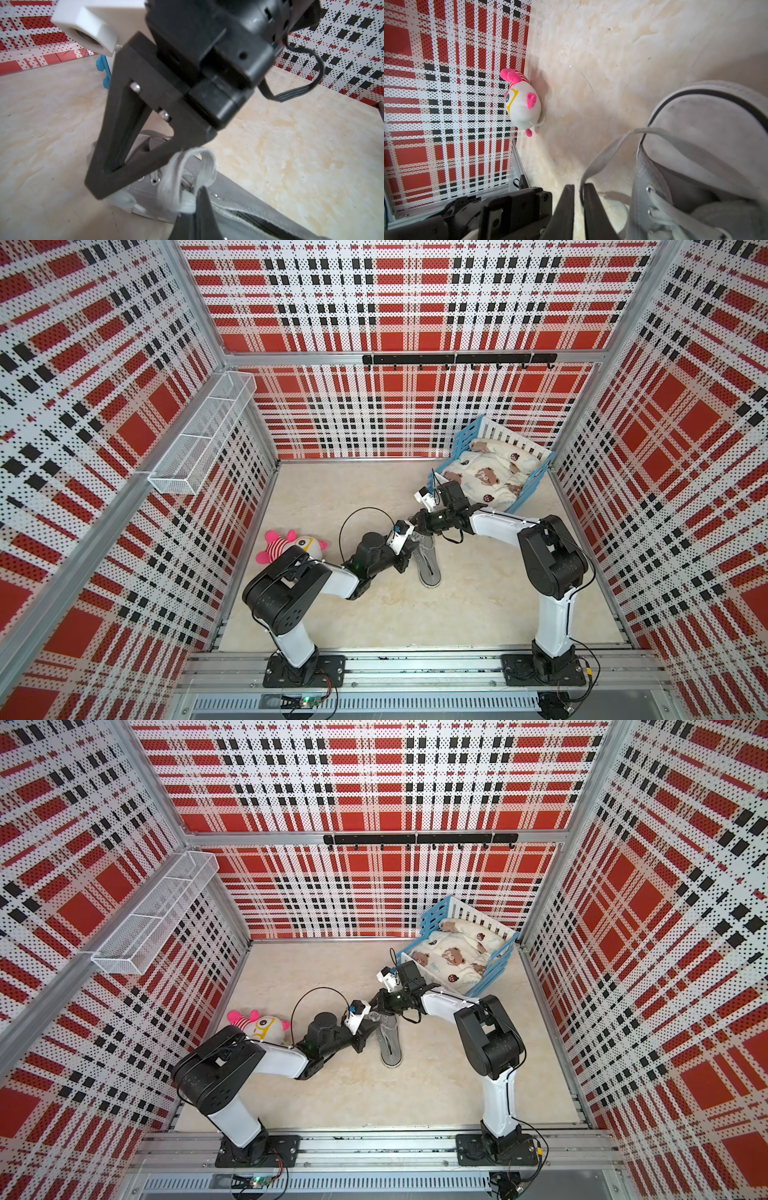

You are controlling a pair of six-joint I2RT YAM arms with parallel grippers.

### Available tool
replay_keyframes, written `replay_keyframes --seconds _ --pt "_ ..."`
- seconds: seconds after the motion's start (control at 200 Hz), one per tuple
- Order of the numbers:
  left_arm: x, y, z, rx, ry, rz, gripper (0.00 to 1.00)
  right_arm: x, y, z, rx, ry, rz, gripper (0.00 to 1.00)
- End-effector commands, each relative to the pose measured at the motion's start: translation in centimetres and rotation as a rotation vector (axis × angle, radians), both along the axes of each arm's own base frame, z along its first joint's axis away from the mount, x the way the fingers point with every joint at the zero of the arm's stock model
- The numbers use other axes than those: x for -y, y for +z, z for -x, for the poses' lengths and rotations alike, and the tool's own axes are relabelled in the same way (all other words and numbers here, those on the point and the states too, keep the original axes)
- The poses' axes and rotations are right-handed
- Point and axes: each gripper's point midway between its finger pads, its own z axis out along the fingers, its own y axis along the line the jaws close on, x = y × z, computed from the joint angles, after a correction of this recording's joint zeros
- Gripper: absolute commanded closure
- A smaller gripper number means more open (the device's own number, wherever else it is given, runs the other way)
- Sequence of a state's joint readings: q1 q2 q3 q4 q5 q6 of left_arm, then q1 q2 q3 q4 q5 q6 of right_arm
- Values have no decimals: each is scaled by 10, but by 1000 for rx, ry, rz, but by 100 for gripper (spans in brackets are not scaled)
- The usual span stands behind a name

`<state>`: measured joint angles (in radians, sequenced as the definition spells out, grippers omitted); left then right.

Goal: Tie the shoes
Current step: Wrap the shoelace around the shoelace.

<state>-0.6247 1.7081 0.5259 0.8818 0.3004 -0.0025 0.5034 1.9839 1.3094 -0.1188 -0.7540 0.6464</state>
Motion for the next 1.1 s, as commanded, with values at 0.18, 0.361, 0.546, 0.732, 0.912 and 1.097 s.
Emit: replay_keyframes --seconds 0.18,0.361,0.546,0.732,0.912,1.097 --pt "-1 17 1 41 -14 39 100 15 19 1 52 0 4 59" --pt "0 19 2 40 -19 46 100 25 15 2 77 6 49 54" --pt "-2 20 1 45 -16 50 100 39 13 -4 102 -37 97 54" --pt "-3 22 1 49 -13 54 100 60 21 -14 184 -155 180 50" --pt "-3 24 2 50 -12 60 100 51 36 -4 169 -97 70 50" --pt "0 23 0 27 -28 77 100 76 46 -3 306 -148 73 51"
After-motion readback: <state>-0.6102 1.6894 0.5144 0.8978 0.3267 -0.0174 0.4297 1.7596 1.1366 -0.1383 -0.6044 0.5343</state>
